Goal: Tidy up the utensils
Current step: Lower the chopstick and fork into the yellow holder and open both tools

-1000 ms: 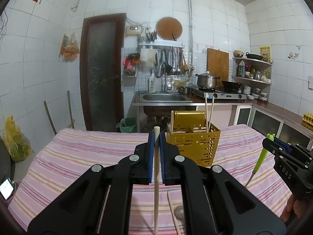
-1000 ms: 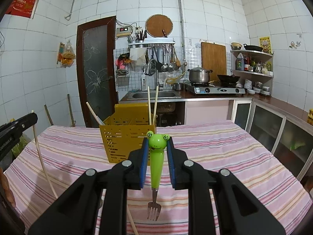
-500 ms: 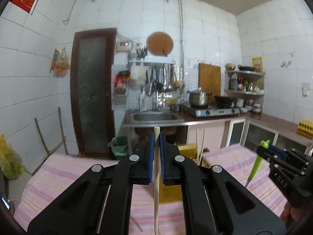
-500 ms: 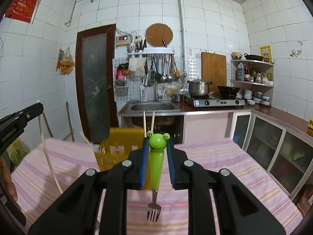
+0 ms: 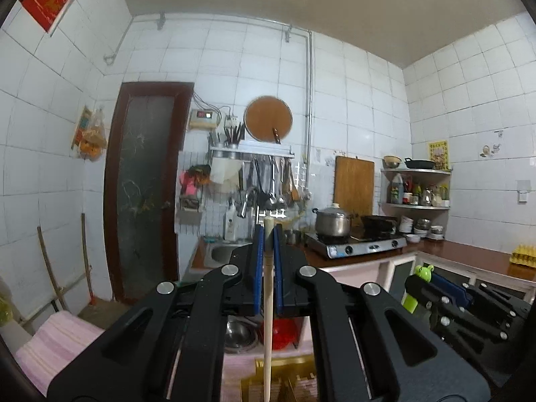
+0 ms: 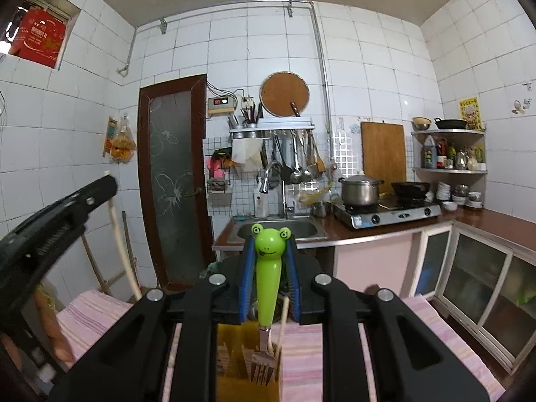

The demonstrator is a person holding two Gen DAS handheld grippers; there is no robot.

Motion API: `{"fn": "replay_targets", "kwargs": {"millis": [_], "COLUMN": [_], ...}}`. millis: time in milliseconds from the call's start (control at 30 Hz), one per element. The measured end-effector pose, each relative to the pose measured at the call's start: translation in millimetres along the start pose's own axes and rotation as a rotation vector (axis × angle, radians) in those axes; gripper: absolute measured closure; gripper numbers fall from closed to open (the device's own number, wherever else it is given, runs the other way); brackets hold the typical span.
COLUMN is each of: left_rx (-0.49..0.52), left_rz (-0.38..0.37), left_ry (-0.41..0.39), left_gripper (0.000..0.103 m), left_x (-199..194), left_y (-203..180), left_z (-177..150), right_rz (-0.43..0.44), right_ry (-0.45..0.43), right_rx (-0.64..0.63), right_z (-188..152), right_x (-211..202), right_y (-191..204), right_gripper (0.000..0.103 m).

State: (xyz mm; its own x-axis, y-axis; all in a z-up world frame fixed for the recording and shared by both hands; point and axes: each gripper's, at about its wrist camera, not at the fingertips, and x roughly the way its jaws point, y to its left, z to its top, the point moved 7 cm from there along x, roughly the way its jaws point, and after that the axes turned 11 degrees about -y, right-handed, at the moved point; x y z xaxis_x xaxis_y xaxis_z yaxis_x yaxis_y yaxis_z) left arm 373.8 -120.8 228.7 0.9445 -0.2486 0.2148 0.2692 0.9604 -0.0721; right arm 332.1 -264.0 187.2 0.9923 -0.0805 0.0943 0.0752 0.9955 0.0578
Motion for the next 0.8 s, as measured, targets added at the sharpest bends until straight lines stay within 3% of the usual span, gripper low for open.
{"fn": "replay_targets", "kwargs": {"millis": [133, 233, 433, 467, 500, 533, 567, 667, 800], "left_rx": [-0.010, -0.018, 0.000, 0.007, 0.017, 0.028, 0.037, 0.031, -0.002], "left_rz": [0.016, 0.026, 0.047, 0.045, 0.044, 0.048, 0.061, 0.065, 0.061], "left_ry": [0.059, 0.146, 0.232, 0.247, 0.260, 0.270, 0.259, 0.230, 0.236], "left_gripper": [0.098, 0.098, 0.095, 0.086, 0.076, 0.054, 0.041, 0.021, 0.007], "left_x": [36, 51, 54, 52, 51, 49, 43, 21, -16], "left_y": [1, 6, 18, 19, 19, 19, 23, 30, 40], "left_z": [-45, -94, -129, -130, -128, -125, -117, -93, -66], "right_rz": [0.000, 0.002, 0.030, 0.028, 0.020, 0.009, -0.001, -0.021, -0.046], "right_ry": [0.046, 0.119, 0.240, 0.260, 0.265, 0.268, 0.263, 0.260, 0.266], "right_rx": [0.004, 0.010, 0.005, -0.008, -0.023, -0.036, -0.039, -0.034, -0.013], "right_z": [-32, -69, -107, -109, -108, -106, -100, -82, -66], "right_x": [30, 52, 64, 64, 62, 60, 53, 34, -2], "right_y": [1, -4, -5, -4, -3, -4, -6, -15, -32], "right_gripper": [0.084, 0.084, 0.082, 0.080, 0.068, 0.048, 0.042, 0.039, 0.031]}}
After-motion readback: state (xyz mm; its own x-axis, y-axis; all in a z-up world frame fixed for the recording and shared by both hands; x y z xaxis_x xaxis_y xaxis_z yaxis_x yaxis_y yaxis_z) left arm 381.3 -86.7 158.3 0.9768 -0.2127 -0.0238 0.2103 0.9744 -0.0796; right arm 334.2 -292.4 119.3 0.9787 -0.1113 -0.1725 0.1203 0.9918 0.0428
